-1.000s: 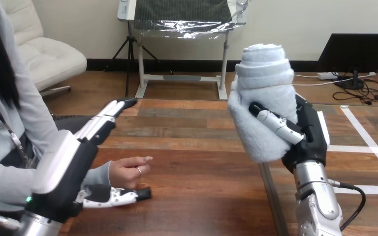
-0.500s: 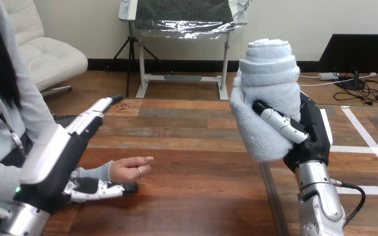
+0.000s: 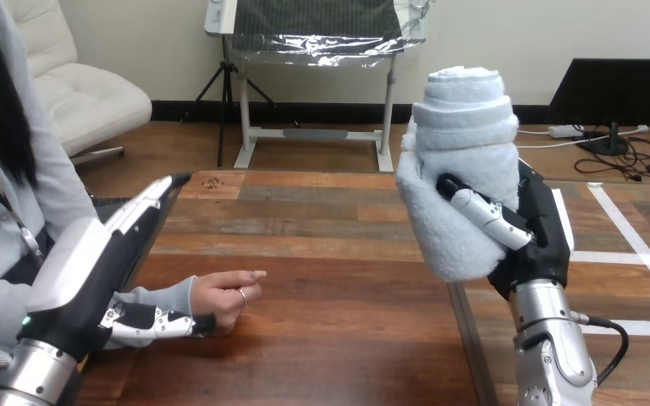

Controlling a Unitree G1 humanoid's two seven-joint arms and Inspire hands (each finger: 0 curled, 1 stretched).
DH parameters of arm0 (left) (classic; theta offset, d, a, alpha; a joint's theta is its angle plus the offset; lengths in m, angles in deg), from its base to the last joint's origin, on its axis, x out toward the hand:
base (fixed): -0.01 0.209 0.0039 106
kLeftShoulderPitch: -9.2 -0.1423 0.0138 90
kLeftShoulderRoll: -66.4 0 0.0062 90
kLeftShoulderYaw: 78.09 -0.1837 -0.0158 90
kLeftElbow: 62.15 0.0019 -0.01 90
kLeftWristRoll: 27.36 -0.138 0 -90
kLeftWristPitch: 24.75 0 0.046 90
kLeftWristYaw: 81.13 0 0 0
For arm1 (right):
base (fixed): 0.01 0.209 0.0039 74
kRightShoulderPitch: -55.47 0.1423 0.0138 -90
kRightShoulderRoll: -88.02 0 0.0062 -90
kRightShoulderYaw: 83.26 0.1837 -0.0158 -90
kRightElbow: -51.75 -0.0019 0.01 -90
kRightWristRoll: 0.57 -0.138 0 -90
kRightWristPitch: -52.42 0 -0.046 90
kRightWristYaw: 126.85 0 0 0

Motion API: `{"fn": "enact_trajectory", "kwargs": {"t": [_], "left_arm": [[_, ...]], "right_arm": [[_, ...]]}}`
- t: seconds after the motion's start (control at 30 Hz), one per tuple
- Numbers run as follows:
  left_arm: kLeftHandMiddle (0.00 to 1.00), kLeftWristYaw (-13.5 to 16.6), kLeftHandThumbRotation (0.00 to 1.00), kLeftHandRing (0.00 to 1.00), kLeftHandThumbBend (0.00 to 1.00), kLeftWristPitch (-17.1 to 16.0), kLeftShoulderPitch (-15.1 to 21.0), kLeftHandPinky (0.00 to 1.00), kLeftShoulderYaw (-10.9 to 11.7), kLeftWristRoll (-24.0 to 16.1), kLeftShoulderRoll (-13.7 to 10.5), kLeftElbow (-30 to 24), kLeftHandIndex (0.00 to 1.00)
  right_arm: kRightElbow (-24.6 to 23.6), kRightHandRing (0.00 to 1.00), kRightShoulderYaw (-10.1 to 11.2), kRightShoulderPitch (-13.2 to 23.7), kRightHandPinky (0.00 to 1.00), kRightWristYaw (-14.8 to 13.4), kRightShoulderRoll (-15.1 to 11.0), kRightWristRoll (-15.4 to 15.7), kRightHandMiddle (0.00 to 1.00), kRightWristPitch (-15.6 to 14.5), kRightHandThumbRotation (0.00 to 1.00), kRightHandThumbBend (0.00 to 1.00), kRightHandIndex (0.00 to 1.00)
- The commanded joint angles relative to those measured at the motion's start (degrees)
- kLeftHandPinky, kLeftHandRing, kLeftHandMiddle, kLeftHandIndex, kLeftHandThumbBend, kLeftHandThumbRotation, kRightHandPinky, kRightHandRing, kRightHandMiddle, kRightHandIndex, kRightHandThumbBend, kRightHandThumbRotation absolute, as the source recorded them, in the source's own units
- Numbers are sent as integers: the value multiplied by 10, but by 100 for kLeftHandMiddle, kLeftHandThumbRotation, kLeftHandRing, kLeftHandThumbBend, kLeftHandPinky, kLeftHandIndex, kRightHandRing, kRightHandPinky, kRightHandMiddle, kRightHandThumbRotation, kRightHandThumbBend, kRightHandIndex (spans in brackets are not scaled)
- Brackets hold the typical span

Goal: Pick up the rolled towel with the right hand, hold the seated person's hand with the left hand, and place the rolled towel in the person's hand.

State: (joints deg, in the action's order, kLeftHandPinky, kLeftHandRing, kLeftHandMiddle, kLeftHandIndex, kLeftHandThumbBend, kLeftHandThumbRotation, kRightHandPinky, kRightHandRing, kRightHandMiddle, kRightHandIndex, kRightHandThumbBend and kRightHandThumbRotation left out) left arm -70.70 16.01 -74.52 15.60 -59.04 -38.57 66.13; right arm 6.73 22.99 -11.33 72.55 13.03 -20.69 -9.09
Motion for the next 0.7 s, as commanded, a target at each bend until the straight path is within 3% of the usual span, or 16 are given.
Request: {"fn": "enact_trajectory", "kwargs": {"t": [0.0, 0.67], "left_arm": [[92, 26, 11, 89, 100, -10, 59, 78, -24, -13, -15, 49, 94], [94, 69, 11, 89, 100, 8, 137, 80, -98, -58, -35, 188, 94]], "right_arm": [[-56, 22, -4, 19, 17, 9, 5, -11, 31, -1, 0, 64, 34], [-127, 21, -12, -14, 16, 10, 17, -20, 31, -29, 0, 65, 33]]}}
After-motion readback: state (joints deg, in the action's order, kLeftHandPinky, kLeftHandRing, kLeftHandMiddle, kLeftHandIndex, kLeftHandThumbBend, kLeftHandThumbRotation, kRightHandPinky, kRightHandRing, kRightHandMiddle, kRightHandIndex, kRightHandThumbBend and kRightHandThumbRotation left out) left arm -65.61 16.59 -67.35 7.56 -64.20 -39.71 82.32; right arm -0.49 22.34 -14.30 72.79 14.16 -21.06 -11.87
